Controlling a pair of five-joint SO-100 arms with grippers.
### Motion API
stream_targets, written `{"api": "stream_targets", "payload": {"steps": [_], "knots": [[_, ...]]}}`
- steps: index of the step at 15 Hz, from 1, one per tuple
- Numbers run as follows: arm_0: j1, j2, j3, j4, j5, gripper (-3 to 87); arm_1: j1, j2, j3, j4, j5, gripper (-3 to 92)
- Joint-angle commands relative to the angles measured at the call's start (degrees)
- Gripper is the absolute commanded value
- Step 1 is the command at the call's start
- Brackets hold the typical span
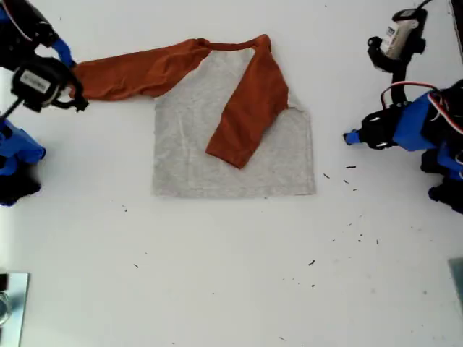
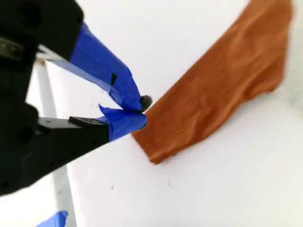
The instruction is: Fold t shirt
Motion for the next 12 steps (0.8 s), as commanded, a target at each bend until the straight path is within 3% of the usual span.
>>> {"api": "stream_targets", "payload": {"steps": [1, 2, 3, 4, 7, 12], "knots": [[-12.9, 1.3, 1.5, 0.3, 2.8, 1.5, -0.2, 14.3, 3.3, 7.1, -0.4, 3.5], [-13.1, 0.9, 2.1, 0.2, 0.4, 6.9, 0.7, 22.4, 5.0, 12.1, -0.6, 3.5], [-12.9, -0.4, 2.5, 0.1, -0.1, 17.4, 0.3, 27.5, 6.3, 13.4, -0.6, 3.4], [-12.4, -1.8, 2.7, -0.2, -0.1, 21.7, 0.2, 28.9, 6.9, 13.5, -0.4, 3.4], [-12.9, -2.2, 12.2, -6.8, -1.9, 23.6, 0.8, 28.2, 6.2, 13.6, -1.1, 3.4], [-16.8, -7.1, 31.0, -28.0, -2.5, 19.6, -0.4, 27.7, 5.9, 13.7, -1.0, 3.4]]}}
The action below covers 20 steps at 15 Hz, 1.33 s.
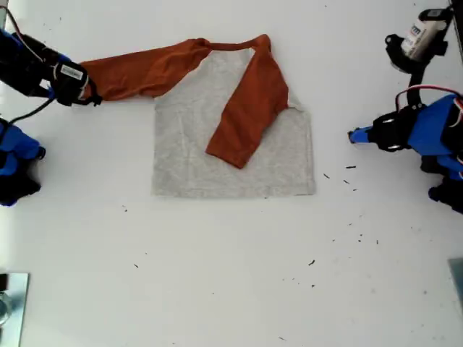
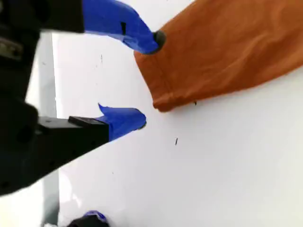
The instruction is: Fold t shirt
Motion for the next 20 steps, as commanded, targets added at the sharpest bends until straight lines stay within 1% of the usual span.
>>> {"api": "stream_targets", "payload": {"steps": [1, 2, 3, 4, 5, 6, 8, 9, 10, 11, 12, 13, 14, 15, 16, 17, 18, 19, 20], "knots": [[-3.3, -8.3, 3.4, -11.8, 1.5, 15.6, -1.1, 0.0, -1.3, 0.2, -0.3, 3.4], [-4.3, -15.0, 2.5, -15.2, 2.3, 7.1, -1.4, 0.0, -1.5, 0.4, -0.2, 3.4], [-5.0, -20.2, 1.1, -18.0, 3.5, 0.4, -1.6, 0.0, -1.7, 0.4, -0.1, 3.4], [-5.5, -23.9, -1.8, -17.5, 4.3, -0.3, -1.8, 0.0, -1.8, 0.5, 0.2, 3.4], [-4.7, -23.0, -4.5, -15.2, 4.7, -0.3, -1.9, 0.0, -1.8, 0.6, 0.4, 3.4], [-2.3, -17.1, -6.9, -11.6, 3.8, -0.3, -2.0, 0.0, -1.7, 0.6, 0.7, 3.4], [4.9, -9.2, -18.1, 0.4, -0.8, -0.3, -2.1, 0.0, -1.7, 0.6, 1.1, 3.4], [9.1, -6.4, -22.9, 4.1, -3.4, -0.3, -2.1, 0.0, -1.7, 0.6, 1.2, 3.4], [14.2, -5.1, -28.0, 6.9, -6.5, -0.3, -2.1, 0.0, -1.7, 0.7, 1.3, 3.4], [20.0, -5.4, -33.3, 7.9, -8.9, -0.3, -2.1, -0.1, -1.7, 0.7, 1.6, 3.4], [27.0, -8.8, -39.6, 7.7, -11.1, -0.3, -2.2, -0.3, -1.6, 0.6, 1.7, 3.4], [34.5, -15.7, -48.6, 7.6, -11.7, -0.3, -2.2, -0.4, -1.5, 0.4, 1.7, 3.4], [42.3, -25.1, -60.9, 6.2, -8.2, -0.4, -2.1, -0.6, -1.4, 0.4, 1.9, 3.4], [48.6, -36.8, -77.1, 6.0, -1.0, -0.4, -1.8, -0.9, -1.3, 0.3, 1.9, 3.4], [53.7, -47.3, -93.8, 7.2, 8.3, 17.0, -1.8, -1.0, -1.4, 0.3, 2.0, 3.4], [57.1, -50.2, -98.2, 5.8, 16.2, 38.9, -1.8, -1.1, -1.4, 0.3, 2.2, 3.4], [57.7, -49.2, -96.9, 6.3, 19.4, 25.6, -1.8, -1.1, -1.3, 0.3, 2.4, 3.4], [55.7, -47.6, -94.9, 10.3, 19.0, 9.4, -2.0, -1.1, -1.2, 0.3, 2.6, 3.4], [53.3, -45.2, -91.8, 13.4, 18.4, 13.4, -2.1, -1.1, -1.2, 0.3, 2.5, 3.4]]}}
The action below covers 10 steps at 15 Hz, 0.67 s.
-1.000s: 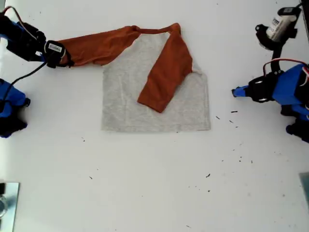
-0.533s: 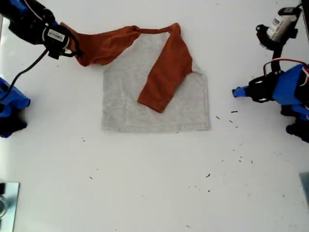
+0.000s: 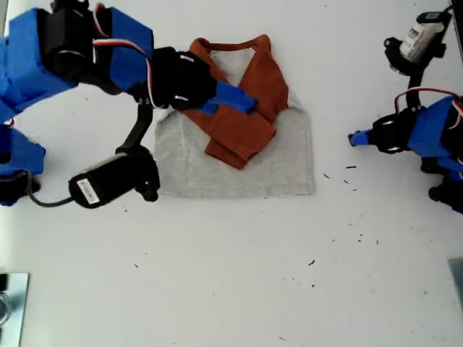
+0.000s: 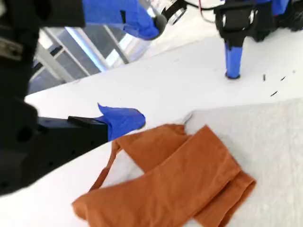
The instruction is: Fold t shirt
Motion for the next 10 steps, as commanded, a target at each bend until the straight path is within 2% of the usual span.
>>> {"api": "stream_targets", "payload": {"steps": [1, 2, 3, 4, 7, 8, 10], "knots": [[-4.4, 6.8, 3.0, 4.3, 0.9, 13.4, -0.7, -0.3, -1.3, -0.1, 0.4, 3.4], [-5.7, 9.6, 7.6, 4.7, 1.0, 12.9, -0.8, -0.3, -1.3, -0.1, 0.5, 3.4], [-6.4, 13.2, 15.4, 2.0, 4.7, 10.9, -0.8, -0.3, -1.4, -0.1, 0.5, 3.4], [-8.0, 18.3, 27.0, 0.4, 1.9, 9.6, -0.8, -0.3, -1.3, -0.1, 0.7, 3.4], [-11.2, 47.1, 76.6, -18.0, -5.6, -0.1, -0.8, -1.2, -1.3, -0.3, 1.1, 3.4], [-12.3, 56.2, 88.8, -19.8, -10.5, -0.3, -0.8, -2.0, -1.3, -0.4, 1.3, 3.4], [-11.2, 64.8, 98.9, -20.0, -14.3, -0.3, -0.8, -3.6, -2.2, -0.6, 2.5, 3.4]]}}
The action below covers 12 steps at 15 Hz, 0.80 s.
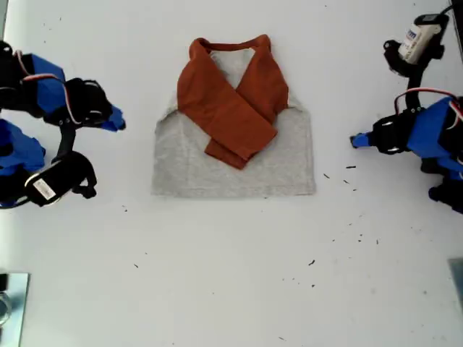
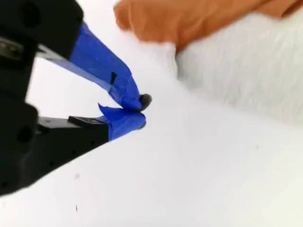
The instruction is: Fold t shirt
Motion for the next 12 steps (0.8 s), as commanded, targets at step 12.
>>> {"api": "stream_targets", "payload": {"steps": [12], "knots": [[28.8, -32.2, -25.0, -4.6, -16.0, 27.0, -20.1, -68.4, -56.8, 3.4, 19.6, 34.6]]}}
